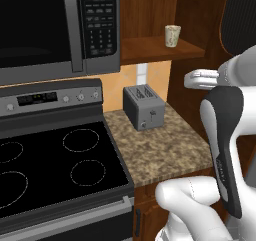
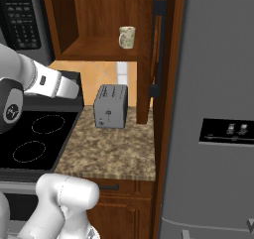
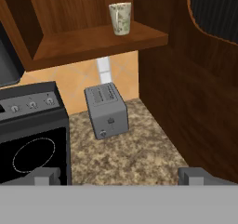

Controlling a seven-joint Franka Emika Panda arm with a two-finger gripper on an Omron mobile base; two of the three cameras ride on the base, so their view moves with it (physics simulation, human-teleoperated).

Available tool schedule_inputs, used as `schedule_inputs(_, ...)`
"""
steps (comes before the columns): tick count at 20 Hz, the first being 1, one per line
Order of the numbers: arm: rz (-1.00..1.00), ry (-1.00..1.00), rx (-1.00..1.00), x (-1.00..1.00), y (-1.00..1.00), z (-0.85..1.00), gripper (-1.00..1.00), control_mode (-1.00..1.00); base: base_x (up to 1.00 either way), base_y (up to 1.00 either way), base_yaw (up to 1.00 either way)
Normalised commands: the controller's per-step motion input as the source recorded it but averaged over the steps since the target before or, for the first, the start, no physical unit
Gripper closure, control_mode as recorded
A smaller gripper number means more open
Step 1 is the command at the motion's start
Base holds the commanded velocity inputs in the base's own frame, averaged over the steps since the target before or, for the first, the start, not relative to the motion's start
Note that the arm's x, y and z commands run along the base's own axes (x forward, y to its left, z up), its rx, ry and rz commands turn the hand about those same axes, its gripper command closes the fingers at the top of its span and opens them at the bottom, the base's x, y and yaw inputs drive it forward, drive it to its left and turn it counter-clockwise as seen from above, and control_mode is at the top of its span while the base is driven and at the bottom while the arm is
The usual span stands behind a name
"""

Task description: Gather all objects into one cabinet and sort the glasses and bowls to opposite sides.

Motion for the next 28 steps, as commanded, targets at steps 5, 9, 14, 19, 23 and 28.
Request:
schedule_inputs(5, 0.00, -0.13, 0.00, 0.42, -0.01, 0.22, -1.00, -1.00, 0.00, 0.00, 0.00)
schedule_inputs(9, 0.02, -0.03, 0.00, 0.09, 0.00, 0.04, -1.00, -1.00, 0.00, 0.00, 0.00)
schedule_inputs(14, 0.01, 0.00, 0.00, 0.13, 0.00, 0.00, -1.00, -1.00, 0.00, 0.00, 0.00)
schedule_inputs(19, 0.02, 0.00, 0.00, 0.16, 0.00, 0.00, -1.00, -1.00, 0.00, 0.00, 0.00)
schedule_inputs(23, 0.00, 0.00, 0.00, 0.16, 0.00, 0.14, -1.00, -1.00, 0.00, 0.00, 0.00)
schedule_inputs(28, 0.00, 0.00, -0.02, 0.12, -0.02, 0.26, -1.00, -1.00, 0.00, 0.00, 0.00)
